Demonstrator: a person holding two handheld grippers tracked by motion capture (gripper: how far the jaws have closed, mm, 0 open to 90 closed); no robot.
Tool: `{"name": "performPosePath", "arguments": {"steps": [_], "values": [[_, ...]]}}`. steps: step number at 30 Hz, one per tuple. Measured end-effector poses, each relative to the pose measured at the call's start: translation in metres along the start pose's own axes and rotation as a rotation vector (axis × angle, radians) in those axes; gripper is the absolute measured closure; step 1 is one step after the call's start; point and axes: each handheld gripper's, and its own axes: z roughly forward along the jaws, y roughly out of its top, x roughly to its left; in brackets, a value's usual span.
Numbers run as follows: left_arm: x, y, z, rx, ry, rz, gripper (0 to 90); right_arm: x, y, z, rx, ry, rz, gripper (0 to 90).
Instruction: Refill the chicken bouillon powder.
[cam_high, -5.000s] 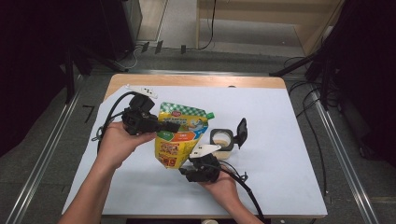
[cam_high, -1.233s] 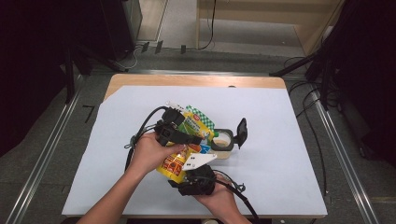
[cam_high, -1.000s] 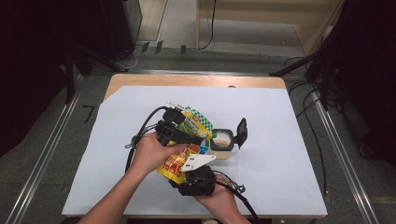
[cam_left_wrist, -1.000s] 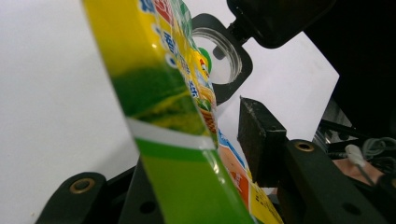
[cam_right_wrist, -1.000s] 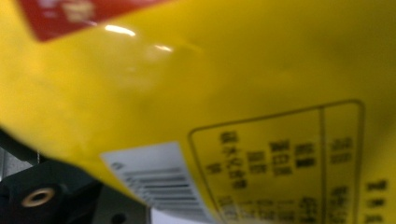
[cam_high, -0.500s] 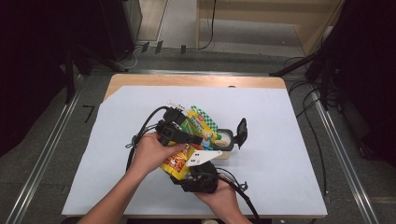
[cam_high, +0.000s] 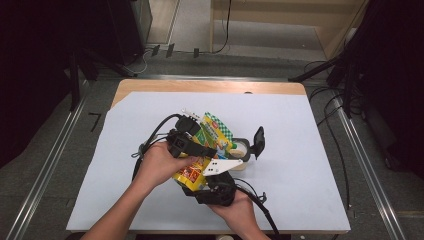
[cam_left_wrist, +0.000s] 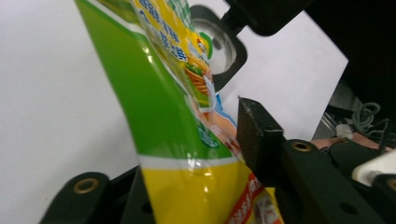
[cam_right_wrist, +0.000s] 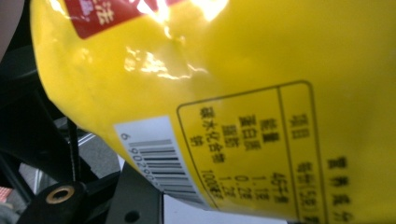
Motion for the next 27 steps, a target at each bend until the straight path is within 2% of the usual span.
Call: {"name": "performPosePath", "arguments": {"steps": [4,10,13,15,17,20,25,27], "values": [[0.0,0.001,0.002,0.017,0.005,-0.008,74.9,0.005,0.0,0.003,0.032,-0.03,-0.036,60.5],[0.002,0.003,0.002,0.019,-0.004,-0.026,75.7,0.012,0.001,0.005,0.062,-0.093,-0.124,54.8],[0.002,0.003,0.002,0.019,-0.015,-0.044,75.3,0.014,0.001,0.005,0.076,-0.125,-0.146,56.5],[0.002,0.004,0.002,0.014,-0.02,-0.056,74.7,0.014,0.002,0.004,0.078,-0.128,-0.137,58.7],[0.002,0.004,0.002,0.01,-0.032,-0.065,73.7,0.012,0.002,0.003,0.068,-0.11,-0.108,60.9],[0.002,0.005,0.002,0.012,-0.038,-0.06,73.6,0.01,0.003,0.001,0.054,-0.079,-0.072,63.2],[0.002,0.006,0.0,0.012,-0.051,-0.041,72.0,0.01,0.004,-0.001,0.038,-0.059,-0.043,63.7],[0.003,0.009,-0.001,0.018,-0.058,-0.05,71.4,0.009,0.006,-0.003,0.027,-0.047,-0.025,63.7]]}}
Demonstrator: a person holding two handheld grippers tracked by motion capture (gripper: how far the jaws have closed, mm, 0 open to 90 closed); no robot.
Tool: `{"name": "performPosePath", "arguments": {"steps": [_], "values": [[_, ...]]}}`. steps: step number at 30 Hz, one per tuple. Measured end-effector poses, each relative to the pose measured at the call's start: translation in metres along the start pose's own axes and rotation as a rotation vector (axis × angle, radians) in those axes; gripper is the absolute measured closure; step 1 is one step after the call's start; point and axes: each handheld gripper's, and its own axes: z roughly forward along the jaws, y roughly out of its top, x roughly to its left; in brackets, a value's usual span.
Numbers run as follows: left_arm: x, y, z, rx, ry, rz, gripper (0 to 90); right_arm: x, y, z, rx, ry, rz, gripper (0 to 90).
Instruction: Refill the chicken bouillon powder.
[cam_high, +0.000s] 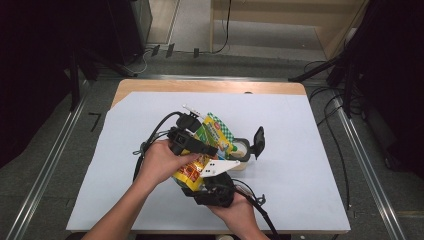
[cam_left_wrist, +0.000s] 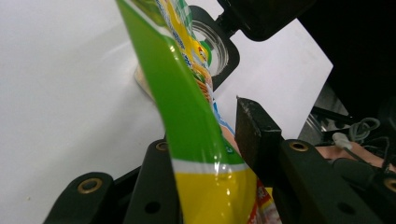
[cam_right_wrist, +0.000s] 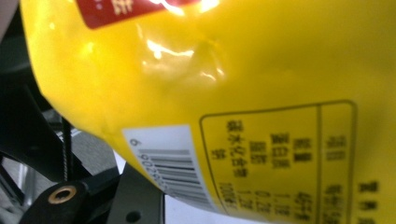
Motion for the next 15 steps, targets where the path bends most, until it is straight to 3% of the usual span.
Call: {"name": "performPosePath", "arguments": {"steps": [5,9,15], "values": [[0.0,0.013,-0.001,0.053,0.024,-0.005,73.2,-0.003,0.006,-0.001,-0.026,0.017,0.025,62.9],[-0.004,0.021,-0.002,0.072,0.047,-0.005,78.7,0.0,0.012,-0.001,-0.013,-0.018,-0.006,60.4],[-0.005,0.023,-0.001,0.091,0.058,-0.015,78.7,-0.002,0.012,0.004,-0.007,-0.007,-0.014,60.5]]}}
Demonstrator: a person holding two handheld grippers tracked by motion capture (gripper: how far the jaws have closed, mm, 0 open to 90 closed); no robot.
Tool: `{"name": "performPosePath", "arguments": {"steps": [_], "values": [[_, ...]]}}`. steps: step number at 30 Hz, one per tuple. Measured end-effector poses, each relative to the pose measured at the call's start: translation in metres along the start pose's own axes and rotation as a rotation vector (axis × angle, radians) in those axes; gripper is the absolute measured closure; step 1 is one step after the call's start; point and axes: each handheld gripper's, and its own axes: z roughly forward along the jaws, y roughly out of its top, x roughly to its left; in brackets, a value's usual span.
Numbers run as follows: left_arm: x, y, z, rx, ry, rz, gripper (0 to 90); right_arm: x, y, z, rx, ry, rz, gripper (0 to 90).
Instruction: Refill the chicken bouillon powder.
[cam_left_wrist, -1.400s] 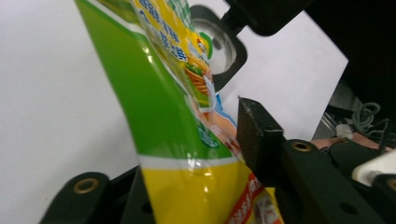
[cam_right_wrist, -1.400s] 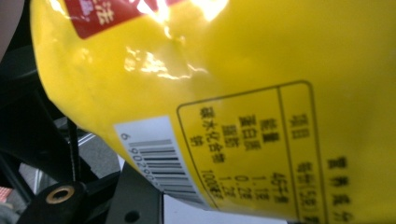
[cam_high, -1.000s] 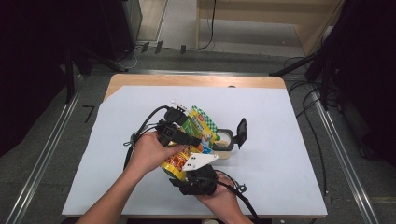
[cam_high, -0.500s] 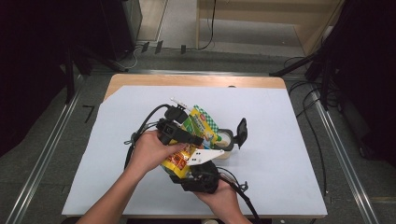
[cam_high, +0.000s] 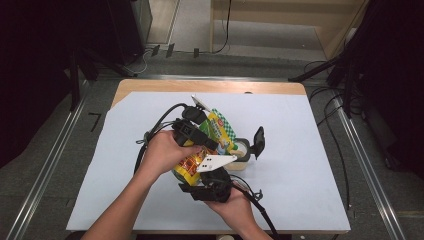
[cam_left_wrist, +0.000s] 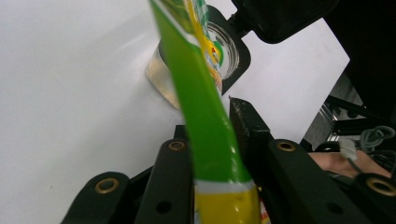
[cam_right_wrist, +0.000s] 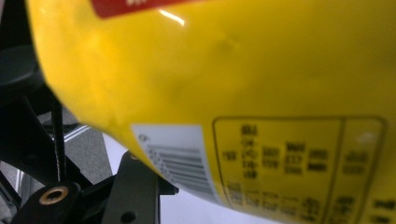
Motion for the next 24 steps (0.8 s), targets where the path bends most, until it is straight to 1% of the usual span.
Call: {"name": "performPosePath", "arguments": {"steps": [2,3,7,8,10,12,13,16,17,19,22,24], "values": [[-0.001,0.0,0.0,0.003,-0.005,-0.005,77.8,0.0,-0.002,0.001,-0.002,-0.008,-0.005,60.3],[0.0,0.0,0.001,0.004,-0.006,-0.01,76.9,0.0,-0.003,0.002,0.001,-0.002,-0.004,59.9],[0.004,-0.002,0.005,0.002,-0.021,-0.023,75.5,-0.001,-0.005,0.004,0.017,-0.009,-0.005,57.9],[0.004,-0.002,0.007,0.004,-0.018,-0.021,75.6,-0.001,-0.006,0.004,0.02,-0.008,-0.001,58.4],[0.003,-0.004,0.009,-0.004,-0.013,0.004,76.9,-0.002,-0.008,0.005,0.025,-0.007,0.012,61.1],[0.0,-0.004,0.011,-0.001,0.007,0.025,77.7,-0.003,-0.008,0.003,0.01,0.002,0.026,63.6],[0.0,-0.003,0.011,0.001,0.005,0.027,77.8,-0.003,-0.007,0.002,0.008,0.004,0.028,64.1],[0.001,-0.003,0.011,-0.004,-0.009,0.028,76.5,-0.005,-0.008,0.001,-0.003,0.013,0.041,65.0],[0.001,-0.003,0.011,-0.006,-0.017,0.023,75.8,-0.005,-0.008,0.001,-0.009,0.015,0.044,65.2],[0.002,-0.003,0.009,-0.013,-0.025,0.018,73.1,-0.007,-0.009,0.0,-0.026,0.035,0.063,65.7],[0.004,-0.004,0.007,-0.031,-0.043,0.007,70.8,-0.01,-0.01,0.0,-0.036,0.041,0.081,66.0],[0.005,-0.005,0.005,-0.031,-0.048,0.011,69.8,-0.011,-0.01,-0.001,-0.037,0.041,0.082,66.2]]}}
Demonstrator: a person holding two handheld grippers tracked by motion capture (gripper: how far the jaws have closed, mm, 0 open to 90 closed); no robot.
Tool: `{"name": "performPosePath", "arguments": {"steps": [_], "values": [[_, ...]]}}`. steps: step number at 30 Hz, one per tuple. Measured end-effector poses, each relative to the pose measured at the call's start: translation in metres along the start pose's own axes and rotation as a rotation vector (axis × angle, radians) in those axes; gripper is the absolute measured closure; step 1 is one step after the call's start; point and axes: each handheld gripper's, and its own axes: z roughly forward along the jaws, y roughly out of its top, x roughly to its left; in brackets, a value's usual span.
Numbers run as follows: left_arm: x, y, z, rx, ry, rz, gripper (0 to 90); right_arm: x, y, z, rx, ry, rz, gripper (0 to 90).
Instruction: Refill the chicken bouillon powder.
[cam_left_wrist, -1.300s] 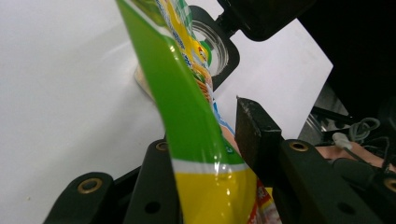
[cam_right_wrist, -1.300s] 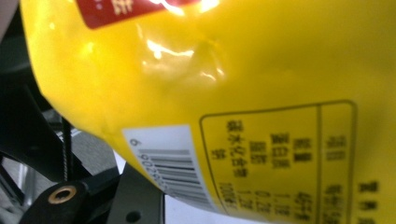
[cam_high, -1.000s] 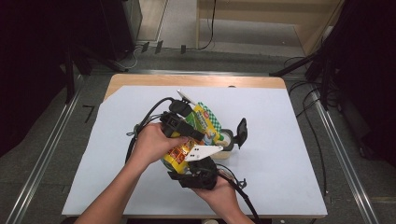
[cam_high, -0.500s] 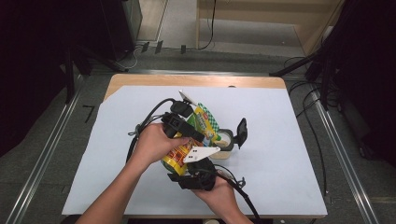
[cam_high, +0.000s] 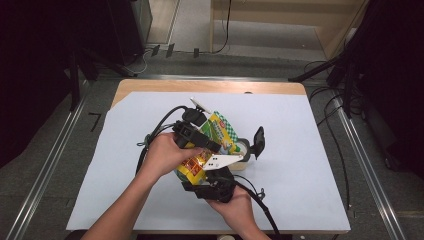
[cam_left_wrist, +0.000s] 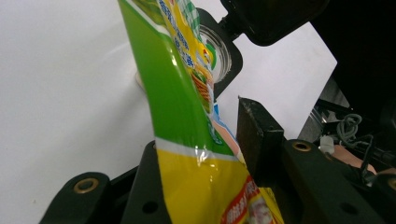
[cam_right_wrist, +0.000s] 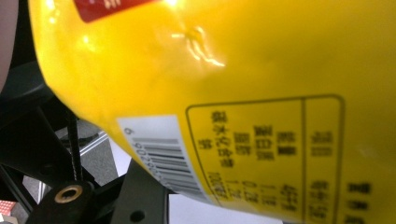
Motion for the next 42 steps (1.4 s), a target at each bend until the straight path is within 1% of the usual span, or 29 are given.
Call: {"name": "performPosePath", "arguments": {"steps": [2,3,5,7,9,10,14,15,18,19,24,26,27,32,34,37,39,40,42], "values": [[0.0,-0.001,-0.001,-0.005,-0.006,-0.006,69.2,0.0,-0.001,0.0,-0.001,0.001,0.003,66.2],[0.001,-0.001,-0.002,-0.002,-0.004,-0.001,68.9,-0.001,-0.001,0.0,-0.001,-0.001,0.005,66.3],[0.002,-0.002,-0.005,-0.006,-0.008,-0.006,68.6,-0.002,-0.002,-0.001,-0.01,0.007,0.018,66.5],[0.003,-0.003,-0.008,-0.007,-0.013,-0.012,68.6,-0.002,-0.002,-0.001,-0.012,0.006,0.014,66.6],[0.003,-0.005,-0.01,-0.013,-0.018,-0.025,68.4,-0.002,-0.002,-0.002,-0.013,0.004,0.016,66.7],[0.004,-0.005,-0.011,-0.008,-0.02,-0.021,68.4,-0.002,-0.002,-0.002,-0.011,0.004,0.013,66.7],[0.004,-0.008,-0.013,-0.002,-0.021,-0.034,68.2,-0.001,-0.002,-0.002,-0.008,-0.003,0.009,66.9],[0.004,-0.008,-0.014,-0.003,-0.022,-0.041,68.2,-0.001,-0.002,-0.001,-0.008,-0.002,0.01,66.9],[0.005,-0.01,-0.014,0.004,-0.024,-0.046,67.9,-0.001,-0.003,-0.001,-0.006,0.001,0.015,66.9],[0.006,-0.011,-0.015,0.003,-0.031,-0.057,67.7,-0.001,-0.003,-0.001,-0.004,0.001,0.015,67.0],[0.009,-0.013,-0.018,0.011,-0.042,-0.077,66.5,-0.002,-0.004,-0.001,0.002,-0.002,0.021,67.1],[0.01,-0.014,-0.02,0.014,-0.047,-0.095,65.6,-0.003,-0.004,-0.001,0.0,0.003,0.029,67.4],[0.011,-0.015,-0.021,0.022,-0.049,-0.096,65.0,-0.003,-0.005,-0.001,-0.002,0.007,0.035,67.4],[0.012,-0.016,-0.023,0.024,-0.054,-0.091,66.3,-0.004,-0.005,-0.002,0.002,0.009,0.034,67.4],[0.012,-0.017,-0.024,0.019,-0.054,-0.095,67.7,-0.004,-0.005,-0.002,0.001,0.01,0.032,67.4],[0.01,-0.016,-0.024,0.007,-0.039,-0.083,70.0,-0.004,-0.005,-0.002,0.002,0.006,0.031,67.3],[0.008,-0.016,-0.022,0.0,-0.025,-0.077,72.3,-0.005,-0.004,-0.002,0.012,0.0,0.029,67.0],[0.007,-0.015,-0.022,0.002,-0.017,-0.064,74.0,-0.005,-0.005,-0.002,0.017,-0.001,0.03,66.7],[0.005,-0.015,-0.021,0.0,-0.008,-0.058,76.3,-0.004,-0.004,-0.002,0.025,-0.008,0.017,66.0]]}}
